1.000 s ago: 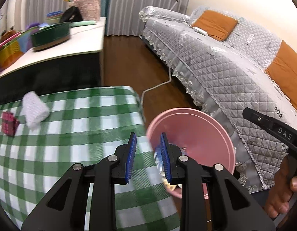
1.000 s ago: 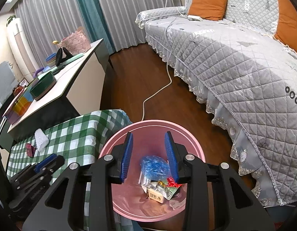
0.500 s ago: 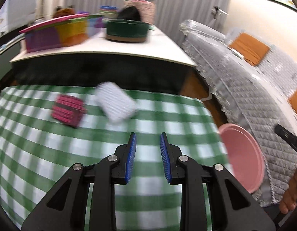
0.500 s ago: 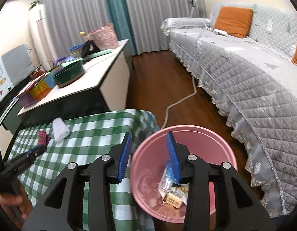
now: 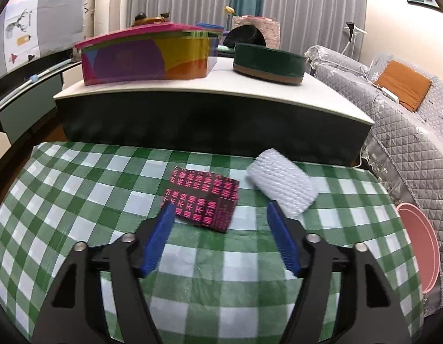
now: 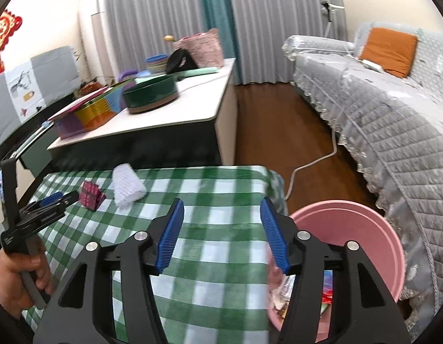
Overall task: Collect trash
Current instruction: 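Move both open grippers back over the remaining table trash, then grasp the black-and-pink card packet with the left gripper while the right gripper grasps the white foam net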
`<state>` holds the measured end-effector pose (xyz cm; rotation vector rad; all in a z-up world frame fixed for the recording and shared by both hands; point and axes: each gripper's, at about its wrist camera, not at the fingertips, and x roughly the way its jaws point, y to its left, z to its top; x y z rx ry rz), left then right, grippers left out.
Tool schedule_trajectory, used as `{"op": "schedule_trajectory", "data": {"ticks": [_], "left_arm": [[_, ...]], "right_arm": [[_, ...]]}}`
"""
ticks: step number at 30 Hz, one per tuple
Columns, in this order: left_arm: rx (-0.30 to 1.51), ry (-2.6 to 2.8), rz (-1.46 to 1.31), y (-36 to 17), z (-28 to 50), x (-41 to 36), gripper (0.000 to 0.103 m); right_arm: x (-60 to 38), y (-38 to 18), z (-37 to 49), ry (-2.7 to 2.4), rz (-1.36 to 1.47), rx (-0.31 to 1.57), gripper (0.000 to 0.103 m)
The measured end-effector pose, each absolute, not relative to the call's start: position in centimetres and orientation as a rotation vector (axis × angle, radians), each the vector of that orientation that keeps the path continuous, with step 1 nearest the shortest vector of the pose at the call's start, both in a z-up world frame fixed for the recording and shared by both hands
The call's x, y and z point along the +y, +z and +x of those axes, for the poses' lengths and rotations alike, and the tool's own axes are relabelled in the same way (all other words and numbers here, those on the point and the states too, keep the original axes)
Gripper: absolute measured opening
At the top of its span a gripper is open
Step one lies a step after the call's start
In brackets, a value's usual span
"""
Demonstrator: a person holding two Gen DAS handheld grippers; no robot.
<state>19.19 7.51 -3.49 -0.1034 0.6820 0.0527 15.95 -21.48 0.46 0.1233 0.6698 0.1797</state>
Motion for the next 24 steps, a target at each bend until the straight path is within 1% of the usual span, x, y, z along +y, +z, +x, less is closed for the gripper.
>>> {"op": "schedule_trajectory", "data": {"ticks": [2,4,6,7,9,11,13,24], "left_arm": [[0.696,0.054,-0.095,-4.1,19.6,7.7,0.070],[0.715,0.057,-0.094,-4.7,20.3,8.4,0.078],[0.728,0.067,-0.100,-5.0,20.9,9.1,0.080],[0.735,0.068,-0.105,-5.1,21.3,9.4,0.084],[0.748,0.064,-0.107,-5.4,22.0,9.8,0.088],[0.763,0.064,-0.094,-5.6,22.7,9.9,0.089],[0.773,0.061,-0.090,-5.8,23.2,10.1,0.091],[0.846,0.016,-0.126,-6.5,25.4,10.8,0.091]], "right_arm": [[-20.4,0.0,16.4,0.207,0.116,0.683,0.065],[-19.5,-0.4,16.8,0.231,0.108,0.697,0.070],[-18.4,-0.8,17.5,0.256,0.087,0.717,0.074],[-18.1,-1.0,17.8,0.267,0.083,0.724,0.077],[-16.9,-1.6,18.8,0.288,0.075,0.740,0.079],[-16.0,-2.1,20.1,0.301,0.081,0.757,0.079],[-15.0,-2.5,21.3,0.316,0.090,0.774,0.079],[-8.2,-4.4,28.3,0.437,0.036,0.868,0.079]]}}
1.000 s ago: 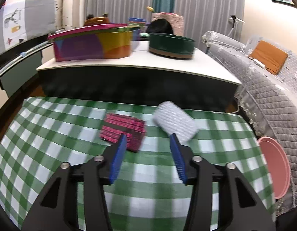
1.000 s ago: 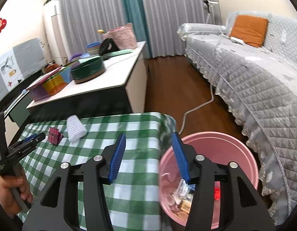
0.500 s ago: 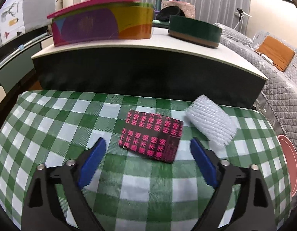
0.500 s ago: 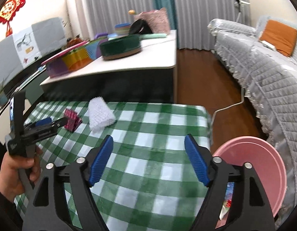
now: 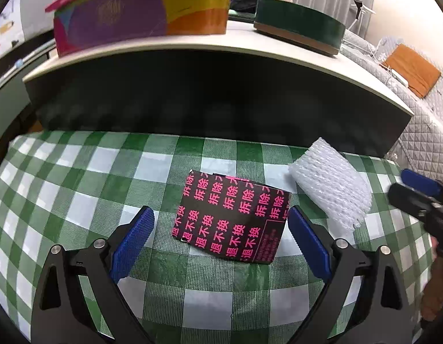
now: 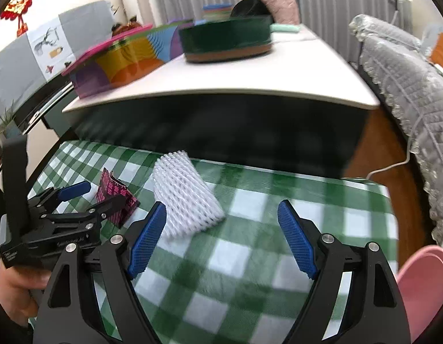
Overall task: Collect trash
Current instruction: 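Grasp the black-and-pink card packet with the left gripper while the right gripper grasps the white foam net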
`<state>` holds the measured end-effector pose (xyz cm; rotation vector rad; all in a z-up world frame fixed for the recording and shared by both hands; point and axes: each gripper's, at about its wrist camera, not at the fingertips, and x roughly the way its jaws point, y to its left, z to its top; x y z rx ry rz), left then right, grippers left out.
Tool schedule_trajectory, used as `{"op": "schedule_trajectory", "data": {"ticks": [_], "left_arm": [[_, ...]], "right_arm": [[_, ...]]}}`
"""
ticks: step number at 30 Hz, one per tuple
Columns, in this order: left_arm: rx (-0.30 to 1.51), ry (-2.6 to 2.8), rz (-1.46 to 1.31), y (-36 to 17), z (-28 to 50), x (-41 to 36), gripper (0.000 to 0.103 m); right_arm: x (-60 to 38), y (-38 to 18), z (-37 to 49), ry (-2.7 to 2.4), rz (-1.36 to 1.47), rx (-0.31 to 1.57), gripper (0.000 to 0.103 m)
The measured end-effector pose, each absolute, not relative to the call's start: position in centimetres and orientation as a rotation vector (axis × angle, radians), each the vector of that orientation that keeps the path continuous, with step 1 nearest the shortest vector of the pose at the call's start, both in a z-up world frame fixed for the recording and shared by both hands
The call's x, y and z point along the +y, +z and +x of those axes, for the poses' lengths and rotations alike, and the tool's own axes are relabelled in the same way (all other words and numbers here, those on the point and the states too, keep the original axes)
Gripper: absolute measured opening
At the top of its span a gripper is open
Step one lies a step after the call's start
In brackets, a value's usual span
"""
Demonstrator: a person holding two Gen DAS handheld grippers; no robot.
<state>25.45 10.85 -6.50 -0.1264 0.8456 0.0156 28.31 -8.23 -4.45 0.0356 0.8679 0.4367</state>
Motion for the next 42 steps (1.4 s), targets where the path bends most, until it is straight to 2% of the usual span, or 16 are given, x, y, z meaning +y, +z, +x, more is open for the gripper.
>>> {"op": "schedule_trajectory", "data": {"ticks": [6,8,10,11,13,14,16,18,29,42], "left_arm": [[0.875,0.022,-0.133,-6.9,25.7,10.9,0.090],[0.882,0.027,-0.133,-7.0,25.8,10.9,0.086],[0.890,0.028,-0.128,-7.2,25.7,10.8,0.078],[0.893,0.030,-0.126,-7.3,25.7,10.8,0.078],[0.886,0.039,-0.124,-7.2,25.6,10.8,0.078],[0.885,0.044,-0.125,-7.2,25.5,10.9,0.078],[0.884,0.052,-0.127,-7.2,25.4,10.9,0.077],[0.885,0.062,-0.122,-7.2,25.2,10.8,0.077],[0.852,0.073,-0.124,-5.2,23.0,9.8,0.077],[0.774,0.010,-0.026,-1.2,18.8,4.6,0.077]], "right_arm": [[-6.7,-6.3,29.8,0.479,0.009,0.935,0.079],[-6.5,-6.7,30.1,0.487,0.008,0.950,0.075],[-6.4,-7.1,30.1,0.497,0.009,0.961,0.063],[-6.4,-7.2,30.1,0.501,0.010,0.965,0.058],[-6.4,-7.3,29.8,0.518,0.014,0.967,0.041],[-6.4,-7.2,29.7,0.525,0.018,0.967,0.036],[-6.4,-6.9,29.2,0.522,0.012,0.959,0.020],[-6.9,-6.3,28.8,0.518,0.016,0.950,0.013],[-10.5,-2.7,24.4,0.458,0.013,0.888,0.010],[-17.3,2.2,16.6,0.341,0.042,0.811,0.010]]}}
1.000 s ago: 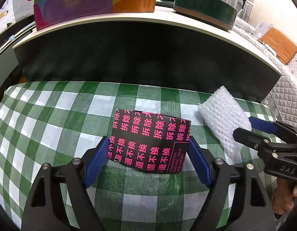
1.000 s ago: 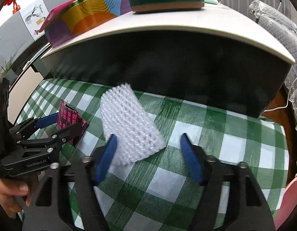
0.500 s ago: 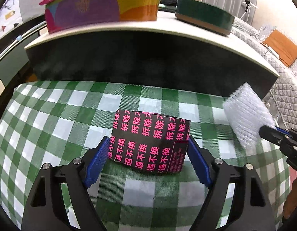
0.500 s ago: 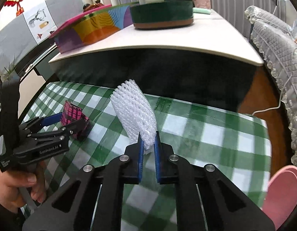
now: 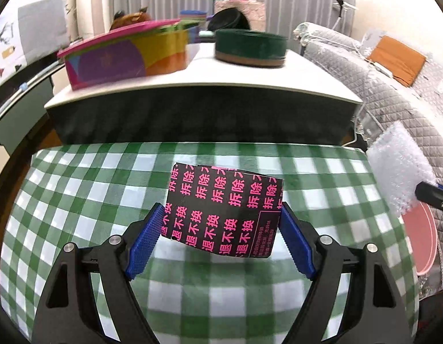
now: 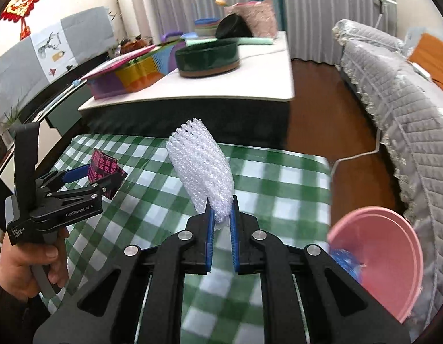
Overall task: Collect trash
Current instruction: 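Carry the card packet and foam net with both grippers over the pink bucket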
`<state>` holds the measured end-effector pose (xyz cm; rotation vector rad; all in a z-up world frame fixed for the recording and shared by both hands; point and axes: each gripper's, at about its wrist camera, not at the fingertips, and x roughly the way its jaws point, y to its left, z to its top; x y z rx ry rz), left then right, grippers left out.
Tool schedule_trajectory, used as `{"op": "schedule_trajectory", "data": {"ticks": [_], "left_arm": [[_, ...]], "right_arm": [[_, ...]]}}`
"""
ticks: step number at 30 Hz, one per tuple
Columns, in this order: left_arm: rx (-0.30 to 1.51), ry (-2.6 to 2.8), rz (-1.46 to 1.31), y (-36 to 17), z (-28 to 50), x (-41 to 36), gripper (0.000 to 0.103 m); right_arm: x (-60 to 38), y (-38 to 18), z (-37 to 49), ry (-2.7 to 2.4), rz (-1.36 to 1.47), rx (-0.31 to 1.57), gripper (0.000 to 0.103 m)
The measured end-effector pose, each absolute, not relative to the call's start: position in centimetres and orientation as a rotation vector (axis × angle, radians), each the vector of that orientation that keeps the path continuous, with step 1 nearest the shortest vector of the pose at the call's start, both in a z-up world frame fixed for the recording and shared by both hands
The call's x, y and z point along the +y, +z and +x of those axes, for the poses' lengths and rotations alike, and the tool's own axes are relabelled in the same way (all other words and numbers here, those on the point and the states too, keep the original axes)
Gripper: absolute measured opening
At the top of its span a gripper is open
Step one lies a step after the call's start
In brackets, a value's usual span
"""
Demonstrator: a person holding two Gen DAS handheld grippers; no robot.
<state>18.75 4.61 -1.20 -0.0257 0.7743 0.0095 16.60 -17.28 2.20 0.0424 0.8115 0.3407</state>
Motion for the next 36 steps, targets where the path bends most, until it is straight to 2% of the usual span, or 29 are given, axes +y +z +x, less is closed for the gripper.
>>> {"op": "schedule_trajectory", "data": {"ticks": [8,17,36], "left_arm": [[0.678,-0.018,0.026,0.1,14.3,1.4,0.077],[0.612,-0.049,0.035,0.7,11.3,-0.4,0.077],[0.641,-0.029,-0.081,1.4,9.3,-1.8,0.077]], "right_arm": [[-22.1,5.0,12.3,0.269,0.075,0.753,0.010],[-25.3,4.9,10.2,0.229,0.143,0.706,0.010],[-29.7,4.7,7.9,0.165,0.140,0.641,0.010]]}}
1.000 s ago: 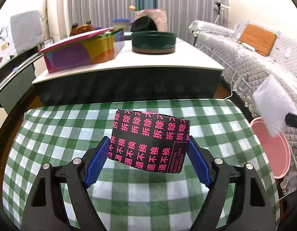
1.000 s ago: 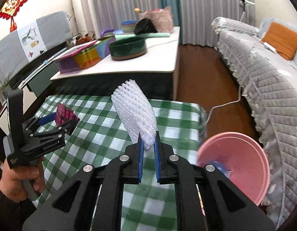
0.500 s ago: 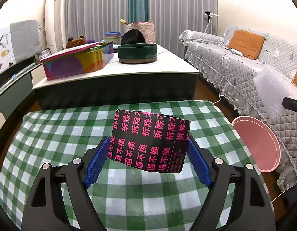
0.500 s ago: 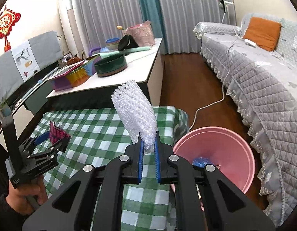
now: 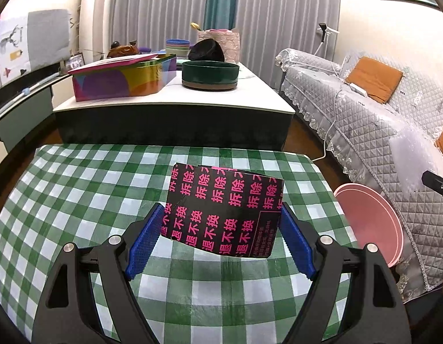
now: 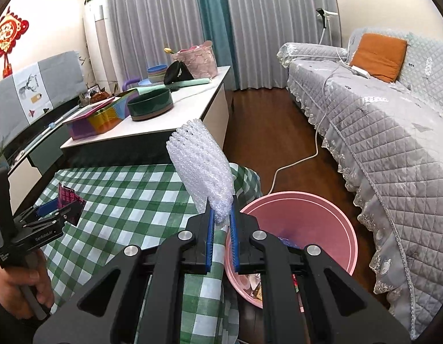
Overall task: Collect trash
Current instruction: 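Carry the card packet and foam net with both grippers over the pink bucket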
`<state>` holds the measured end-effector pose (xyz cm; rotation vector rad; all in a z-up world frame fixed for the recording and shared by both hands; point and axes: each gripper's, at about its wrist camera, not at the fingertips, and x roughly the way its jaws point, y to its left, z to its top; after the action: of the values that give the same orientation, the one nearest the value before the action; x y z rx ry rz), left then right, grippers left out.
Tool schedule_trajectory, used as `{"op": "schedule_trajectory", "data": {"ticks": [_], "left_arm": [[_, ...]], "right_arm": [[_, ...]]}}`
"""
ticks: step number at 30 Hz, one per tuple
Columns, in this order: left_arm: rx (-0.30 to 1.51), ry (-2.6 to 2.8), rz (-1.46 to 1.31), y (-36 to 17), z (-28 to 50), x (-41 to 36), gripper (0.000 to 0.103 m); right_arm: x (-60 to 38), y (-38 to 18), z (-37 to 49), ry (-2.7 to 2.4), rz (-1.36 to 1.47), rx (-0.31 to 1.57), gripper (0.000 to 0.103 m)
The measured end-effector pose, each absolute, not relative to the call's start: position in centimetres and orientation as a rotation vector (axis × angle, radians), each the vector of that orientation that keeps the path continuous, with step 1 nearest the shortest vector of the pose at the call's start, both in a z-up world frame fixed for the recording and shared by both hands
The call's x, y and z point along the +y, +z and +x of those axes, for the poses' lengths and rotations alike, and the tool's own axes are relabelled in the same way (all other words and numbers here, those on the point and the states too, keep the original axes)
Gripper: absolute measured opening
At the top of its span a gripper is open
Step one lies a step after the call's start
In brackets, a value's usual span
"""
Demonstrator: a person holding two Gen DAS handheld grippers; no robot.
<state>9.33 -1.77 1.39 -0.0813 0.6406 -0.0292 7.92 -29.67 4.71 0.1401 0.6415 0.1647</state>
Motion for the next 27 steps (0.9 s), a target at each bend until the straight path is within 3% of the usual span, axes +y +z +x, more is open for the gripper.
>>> {"op": "schedule_trajectory", "data": {"ticks": [27], "left_arm": [[0.640,-0.067,-0.078,4.1,10.5,-4.5,0.077]], "right_arm": [[-34.6,4.7,8.9,0.063,0.249,0.630,0.010]]}}
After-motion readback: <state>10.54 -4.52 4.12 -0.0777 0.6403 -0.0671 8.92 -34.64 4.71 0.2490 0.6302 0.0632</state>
